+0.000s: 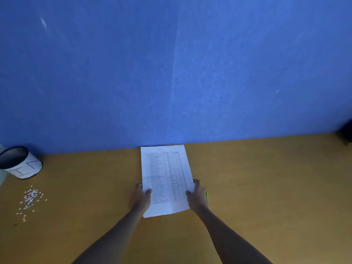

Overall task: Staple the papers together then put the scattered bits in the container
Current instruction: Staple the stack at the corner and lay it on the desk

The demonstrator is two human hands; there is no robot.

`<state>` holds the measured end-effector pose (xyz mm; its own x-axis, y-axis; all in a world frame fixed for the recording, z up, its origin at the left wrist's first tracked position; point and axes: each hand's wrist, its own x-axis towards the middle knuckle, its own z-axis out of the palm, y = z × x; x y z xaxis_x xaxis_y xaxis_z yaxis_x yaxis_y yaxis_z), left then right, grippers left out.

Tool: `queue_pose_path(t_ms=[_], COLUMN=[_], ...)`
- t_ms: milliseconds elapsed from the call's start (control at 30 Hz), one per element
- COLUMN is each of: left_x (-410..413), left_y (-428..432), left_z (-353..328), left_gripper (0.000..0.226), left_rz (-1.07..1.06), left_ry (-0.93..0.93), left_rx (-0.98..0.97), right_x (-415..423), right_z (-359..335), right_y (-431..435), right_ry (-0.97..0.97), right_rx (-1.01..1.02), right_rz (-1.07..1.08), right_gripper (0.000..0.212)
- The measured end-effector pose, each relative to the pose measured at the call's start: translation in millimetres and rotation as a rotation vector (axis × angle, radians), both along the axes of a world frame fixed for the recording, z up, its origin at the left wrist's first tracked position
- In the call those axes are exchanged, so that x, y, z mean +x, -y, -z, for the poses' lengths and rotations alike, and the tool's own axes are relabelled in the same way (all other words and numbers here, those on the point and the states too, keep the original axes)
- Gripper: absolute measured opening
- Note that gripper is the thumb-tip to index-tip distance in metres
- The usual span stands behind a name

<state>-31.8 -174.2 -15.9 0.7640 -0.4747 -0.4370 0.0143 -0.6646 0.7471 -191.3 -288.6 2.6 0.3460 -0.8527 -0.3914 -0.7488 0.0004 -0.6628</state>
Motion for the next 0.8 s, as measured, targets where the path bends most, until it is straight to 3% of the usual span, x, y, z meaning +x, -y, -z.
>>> queue_pose_path(t_ms=[200, 333, 600, 800], left_x=[9.3, 3.5, -18.2, -26.4], left_y=[-5.1, -8.5, -39.6, -49.3], left_z=[6.2, 3.7, 18.0, 28.4], left_gripper=[0.053, 0.076, 0.069, 0.078], left_rz=[0.023, 0.096, 0.553, 0.656], left_ry=[0.046, 0.232, 0.553, 0.550], left_rx=[0.045, 0.194, 0.193, 0.254], right_x=[11.4, 10.5, 0.9, 2.8], right_z=[-2.9, -2.8, 10.3, 23.0], right_y=[3.2, 0.5, -19.5, -24.5], right_ry=[-0.067, -0.116, -0.184, -0.332], right_rx=[-0.063, -0.064, -0.193, -0.210], right_rz=[-0.127, -0.218, -0.464, -0.615], right_gripper=[0.055, 0.068, 0.076, 0.076])
